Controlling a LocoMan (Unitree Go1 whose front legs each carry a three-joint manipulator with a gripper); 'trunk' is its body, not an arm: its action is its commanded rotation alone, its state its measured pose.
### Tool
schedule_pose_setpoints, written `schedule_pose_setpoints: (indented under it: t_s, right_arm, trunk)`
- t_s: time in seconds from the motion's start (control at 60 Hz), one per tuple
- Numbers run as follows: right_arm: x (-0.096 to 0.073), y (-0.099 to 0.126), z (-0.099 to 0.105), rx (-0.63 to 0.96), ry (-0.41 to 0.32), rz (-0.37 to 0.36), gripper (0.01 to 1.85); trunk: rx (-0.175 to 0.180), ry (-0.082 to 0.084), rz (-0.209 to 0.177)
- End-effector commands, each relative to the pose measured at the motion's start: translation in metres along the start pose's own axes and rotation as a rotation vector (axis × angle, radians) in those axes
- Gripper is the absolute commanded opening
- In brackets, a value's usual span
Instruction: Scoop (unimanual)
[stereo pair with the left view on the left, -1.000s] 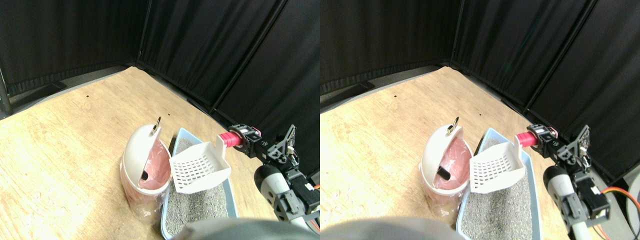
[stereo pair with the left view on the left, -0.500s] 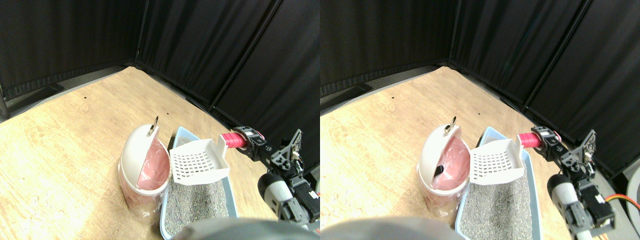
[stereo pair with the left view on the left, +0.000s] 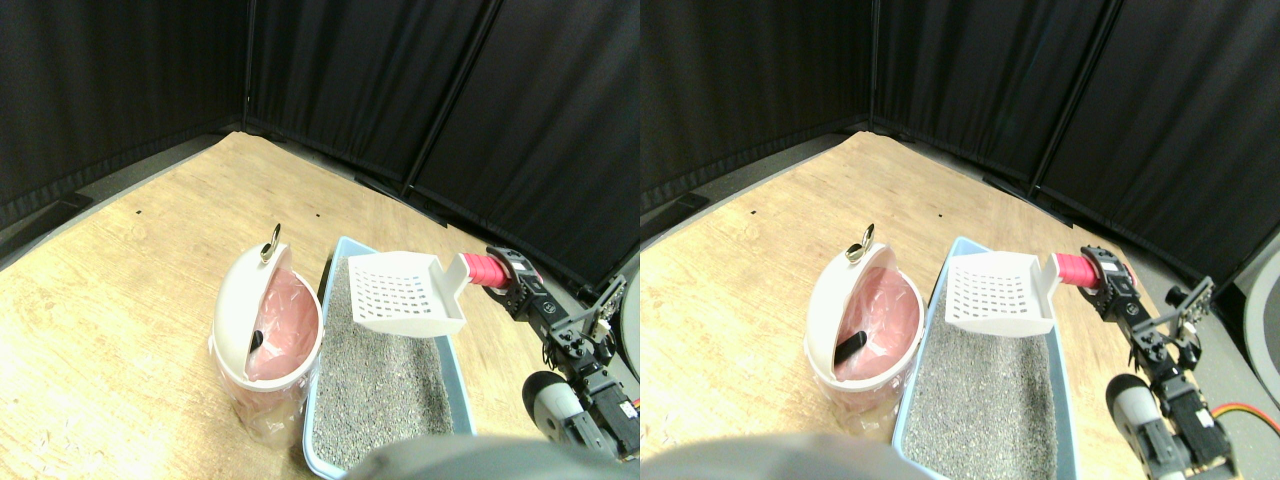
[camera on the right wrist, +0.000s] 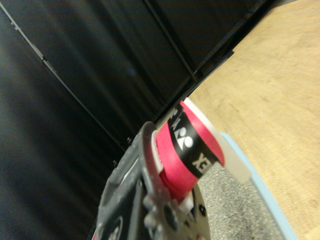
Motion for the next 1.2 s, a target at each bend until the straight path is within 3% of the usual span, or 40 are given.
schedule_pose_setpoints:
  t_s: [0.017,0.25,0.317,0.483,0.683,0.883,1.2]
  right_arm:
    - [0.0,-0.009,0.005,-0.006,-0.081,0.006,0.06]
    - [-0.009,-0.037,-0.004,0.032,-0.146,-0.017,0.06]
    - [-0.016,-0.044,-0.009,0.038,-0.161,-0.071,0.06]
    - [-0.023,-0.058,-0.021,0.044,-0.2,-0.108,0.06]
    - [-0.032,-0.076,-0.04,0.097,-0.237,-0.113,0.06]
    - [-0.042,-0.089,-0.059,0.116,-0.224,-0.161,0.06]
    - [-0.053,-0.094,-0.091,0.164,-0.182,-0.214,0.06]
  trunk:
    - [0.011,-0.016,-0.018]
    - [0.042,-0.008,-0.052]
    - [0.05,-0.005,-0.06]
    - [0.068,0.001,-0.076]
    - [0.093,0.011,-0.105]
    - [0.112,0.026,-0.115]
    - [0.118,0.033,-0.113]
